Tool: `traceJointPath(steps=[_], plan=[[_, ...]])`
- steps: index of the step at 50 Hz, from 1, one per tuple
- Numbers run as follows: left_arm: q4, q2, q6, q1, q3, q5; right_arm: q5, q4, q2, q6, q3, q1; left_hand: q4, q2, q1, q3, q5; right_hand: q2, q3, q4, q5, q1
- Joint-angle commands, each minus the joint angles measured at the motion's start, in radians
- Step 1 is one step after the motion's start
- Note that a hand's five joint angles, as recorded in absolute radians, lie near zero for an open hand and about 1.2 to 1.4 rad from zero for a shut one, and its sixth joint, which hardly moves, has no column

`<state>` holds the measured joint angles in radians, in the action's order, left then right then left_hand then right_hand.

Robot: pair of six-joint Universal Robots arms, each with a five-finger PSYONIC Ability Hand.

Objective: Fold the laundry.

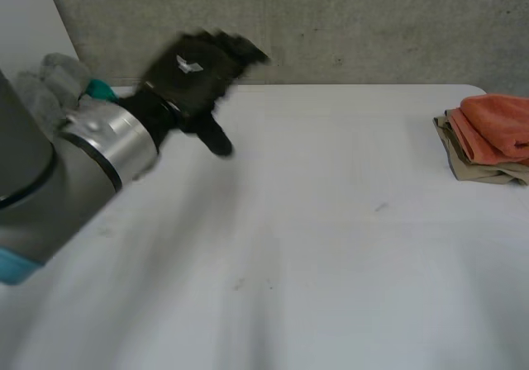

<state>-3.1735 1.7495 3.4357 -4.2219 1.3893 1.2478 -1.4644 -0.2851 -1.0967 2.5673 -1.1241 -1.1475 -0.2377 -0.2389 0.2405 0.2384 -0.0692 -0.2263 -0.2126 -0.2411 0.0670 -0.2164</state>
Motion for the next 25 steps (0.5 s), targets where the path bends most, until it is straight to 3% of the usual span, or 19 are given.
traceJointPath(steps=[1,5,10,13,18,19,20,23,25], plan=[[-0.230,0.007,0.022,-0.189,-0.007,0.355,0.287,-0.512,-0.331,0.332,-0.501,-0.285,-0.061,-0.060,0.058,0.060,-0.055,0.052,0.038,0.067,-0.067,0.042],[-0.284,0.123,0.092,-0.344,-0.032,0.329,0.378,-0.565,-0.351,0.320,-0.659,-0.432,-0.058,-0.057,0.055,0.057,-0.052,0.052,0.038,0.067,-0.067,0.042],[-0.270,0.323,0.265,-0.503,-0.128,0.228,0.395,-0.442,-0.327,0.252,-0.729,-0.551,-0.029,-0.028,0.026,0.028,-0.023,0.052,0.038,0.067,-0.067,0.042],[-0.266,0.463,0.383,-0.555,-0.214,0.150,0.394,-0.332,-0.267,0.173,-0.737,-0.577,-0.043,-0.042,0.040,0.042,-0.037,0.052,0.038,0.067,-0.067,0.042],[-0.270,0.636,0.467,-0.582,-0.361,0.121,0.389,-0.229,-0.204,0.061,-0.738,-0.597,-0.137,-0.136,0.134,0.136,-0.131,0.052,0.038,0.067,-0.067,0.042],[-0.269,0.656,0.465,-0.589,-0.381,0.121,0.389,-0.220,-0.197,0.048,-0.738,-0.594,-0.210,-0.209,0.207,0.209,-0.204,0.052,0.038,0.067,-0.067,0.042],[-0.272,0.686,0.456,-0.598,-0.412,0.116,0.389,-0.207,-0.189,0.031,-0.740,-0.589,-0.530,-0.529,0.528,0.530,-0.524,0.052,0.038,0.067,-0.067,0.042],[-0.279,0.705,0.425,-0.593,-0.431,0.111,0.388,-0.197,-0.186,0.021,-0.740,-0.586,-1.154,-1.152,1.151,1.153,-1.148,0.052,0.038,0.067,-0.067,0.042],[-0.302,0.699,0.379,-0.580,-0.421,0.111,0.381,-0.198,-0.186,0.019,-0.744,-0.586,-1.159,-1.157,1.156,1.158,-1.153,0.052,0.038,0.067,-0.067,0.042]])
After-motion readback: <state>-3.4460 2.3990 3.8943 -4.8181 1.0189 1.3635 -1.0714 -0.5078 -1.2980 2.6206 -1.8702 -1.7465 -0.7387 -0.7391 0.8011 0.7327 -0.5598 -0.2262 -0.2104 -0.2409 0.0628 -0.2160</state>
